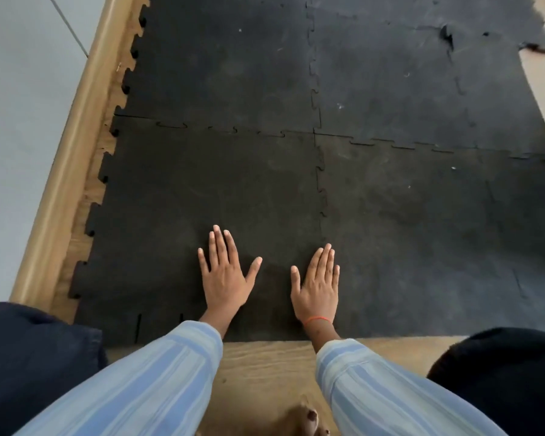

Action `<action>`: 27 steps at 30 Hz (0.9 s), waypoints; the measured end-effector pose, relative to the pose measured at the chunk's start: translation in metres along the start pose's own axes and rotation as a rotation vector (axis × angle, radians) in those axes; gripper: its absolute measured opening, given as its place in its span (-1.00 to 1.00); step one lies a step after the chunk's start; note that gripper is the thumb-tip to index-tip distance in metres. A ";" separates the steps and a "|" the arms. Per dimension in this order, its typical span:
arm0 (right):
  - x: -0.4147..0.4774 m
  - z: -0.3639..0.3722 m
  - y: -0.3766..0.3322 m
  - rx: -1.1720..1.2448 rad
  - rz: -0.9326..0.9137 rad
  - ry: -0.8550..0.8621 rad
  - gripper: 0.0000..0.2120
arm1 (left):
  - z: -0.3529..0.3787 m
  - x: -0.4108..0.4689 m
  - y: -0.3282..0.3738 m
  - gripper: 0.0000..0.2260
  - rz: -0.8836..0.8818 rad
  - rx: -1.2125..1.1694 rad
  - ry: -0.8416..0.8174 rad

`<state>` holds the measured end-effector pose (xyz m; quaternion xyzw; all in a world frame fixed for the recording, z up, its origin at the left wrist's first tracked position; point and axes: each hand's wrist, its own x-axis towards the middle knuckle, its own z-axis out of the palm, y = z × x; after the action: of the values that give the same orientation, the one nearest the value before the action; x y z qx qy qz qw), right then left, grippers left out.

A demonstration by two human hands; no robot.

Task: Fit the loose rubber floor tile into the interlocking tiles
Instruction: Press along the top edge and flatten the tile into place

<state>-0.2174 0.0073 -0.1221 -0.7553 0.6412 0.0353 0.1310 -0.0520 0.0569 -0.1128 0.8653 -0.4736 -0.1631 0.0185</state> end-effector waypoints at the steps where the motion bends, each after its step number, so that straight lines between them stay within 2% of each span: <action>1: -0.006 0.002 0.001 -0.014 0.010 0.011 -0.28 | 0.001 -0.005 0.002 -0.19 -0.010 -0.003 -0.003; 16: -0.012 0.011 0.005 0.011 0.016 0.041 -0.29 | 0.015 -0.007 0.003 -0.21 -0.024 0.005 0.059; 23: 0.059 -0.007 -0.006 -0.017 -0.174 0.015 -0.28 | 0.004 0.021 -0.008 -0.14 0.076 0.031 -0.023; 27: 0.073 -0.007 -0.010 -0.061 -0.179 0.056 -0.24 | -0.002 0.055 -0.016 -0.12 0.086 0.068 -0.045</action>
<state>-0.1961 -0.0628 -0.1304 -0.8139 0.5732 0.0219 0.0924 -0.0109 0.0202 -0.1288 0.8404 -0.5160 -0.1653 -0.0143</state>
